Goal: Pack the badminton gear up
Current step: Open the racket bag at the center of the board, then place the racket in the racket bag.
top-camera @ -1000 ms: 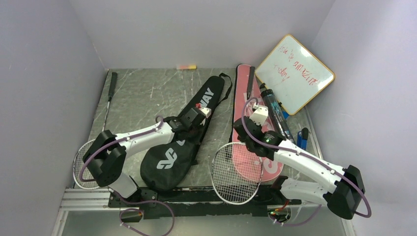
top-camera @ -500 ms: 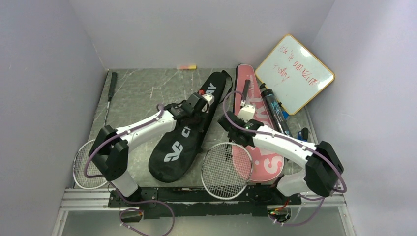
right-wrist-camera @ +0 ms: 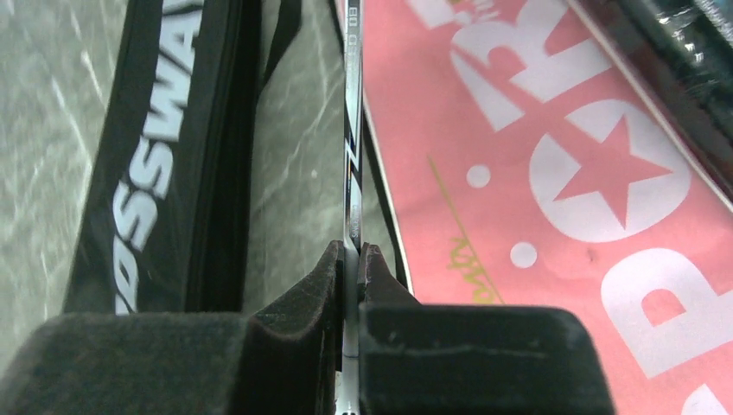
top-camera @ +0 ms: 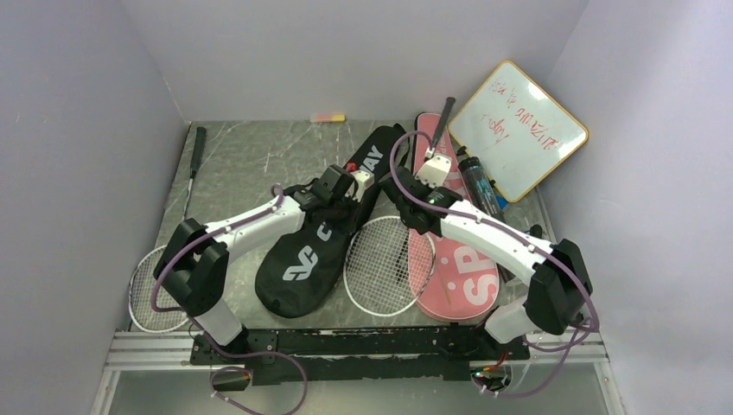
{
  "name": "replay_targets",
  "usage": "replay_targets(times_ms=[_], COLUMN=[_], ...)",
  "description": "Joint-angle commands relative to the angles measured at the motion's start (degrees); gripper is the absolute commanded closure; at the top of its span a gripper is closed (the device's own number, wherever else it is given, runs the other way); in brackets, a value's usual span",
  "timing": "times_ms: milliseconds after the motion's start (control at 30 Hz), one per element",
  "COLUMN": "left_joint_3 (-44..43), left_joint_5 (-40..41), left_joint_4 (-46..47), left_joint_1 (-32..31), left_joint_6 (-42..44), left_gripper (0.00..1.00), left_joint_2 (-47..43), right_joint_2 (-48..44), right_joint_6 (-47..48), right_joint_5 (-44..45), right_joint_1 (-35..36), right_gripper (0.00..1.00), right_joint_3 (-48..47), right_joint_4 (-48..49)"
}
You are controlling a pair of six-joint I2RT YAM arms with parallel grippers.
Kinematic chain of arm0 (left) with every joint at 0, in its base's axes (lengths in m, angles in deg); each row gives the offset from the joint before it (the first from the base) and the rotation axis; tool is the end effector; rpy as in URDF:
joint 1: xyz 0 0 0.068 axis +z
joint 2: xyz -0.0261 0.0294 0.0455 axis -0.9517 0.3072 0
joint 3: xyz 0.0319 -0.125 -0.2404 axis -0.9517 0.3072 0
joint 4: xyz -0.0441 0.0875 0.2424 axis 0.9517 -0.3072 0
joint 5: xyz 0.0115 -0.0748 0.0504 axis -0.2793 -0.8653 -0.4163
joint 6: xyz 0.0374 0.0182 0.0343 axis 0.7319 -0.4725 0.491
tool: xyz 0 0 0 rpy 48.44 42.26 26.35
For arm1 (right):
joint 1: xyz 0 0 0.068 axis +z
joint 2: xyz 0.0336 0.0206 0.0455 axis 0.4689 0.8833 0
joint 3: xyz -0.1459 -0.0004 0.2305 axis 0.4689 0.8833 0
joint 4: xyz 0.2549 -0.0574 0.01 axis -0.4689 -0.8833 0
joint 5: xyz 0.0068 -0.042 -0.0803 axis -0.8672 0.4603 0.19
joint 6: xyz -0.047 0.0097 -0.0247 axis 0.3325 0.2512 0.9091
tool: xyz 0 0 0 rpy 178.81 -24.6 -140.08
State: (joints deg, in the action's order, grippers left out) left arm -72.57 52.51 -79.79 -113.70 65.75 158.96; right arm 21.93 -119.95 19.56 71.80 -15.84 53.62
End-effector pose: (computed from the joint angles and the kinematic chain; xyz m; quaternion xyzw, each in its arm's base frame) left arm 0.2597 -0.2345 0.2370 0.2437 0.9116 -0.1867 0.2735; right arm 0.2315 0.1896 0.2778 0.1936 0.8729 0.0006 0.4477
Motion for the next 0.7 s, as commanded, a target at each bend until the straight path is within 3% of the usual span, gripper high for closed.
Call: replay_targets(times_ms=[0, 100, 300, 500, 667], left_joint_3=[-0.87, -1.16, -0.78, 0.56, 1.53], left_joint_5=[-7.55, -5.59, -4.44, -6.54, -8.01], left_joint_4=[2.11, -0.22, -1.47, -1.12, -0.45], left_joint_1=[0.23, 0.32, 0.46, 0.45, 0.37], left_joint_6=[1.52, 1.79, 1.95, 2.04, 1.84], left_gripper=[0.95, 0.95, 0.95, 0.95, 0.95], left_joint_2=[0.65, 1.03, 1.07, -1.04, -2.56], right_joint_2=[2.46, 4.5, 11.37, 21.05, 23.57], right_joint_6=[-12.82, -22.29, -24.96, -36.13, -35.84], right_joint_5=[11.45, 12.25, 6.93, 6.83, 4.37], right_joint_1=[-2.75, -6.13, -13.63, -14.08, -14.66], right_gripper=[1.0, 1.0, 1.0, 1.0, 1.0], right_joint_3=[-5.66, -5.25, -9.67, -20.03, -25.42], right_joint_4=[-8.49, -15.51, -21.36, -34.8, -35.79])
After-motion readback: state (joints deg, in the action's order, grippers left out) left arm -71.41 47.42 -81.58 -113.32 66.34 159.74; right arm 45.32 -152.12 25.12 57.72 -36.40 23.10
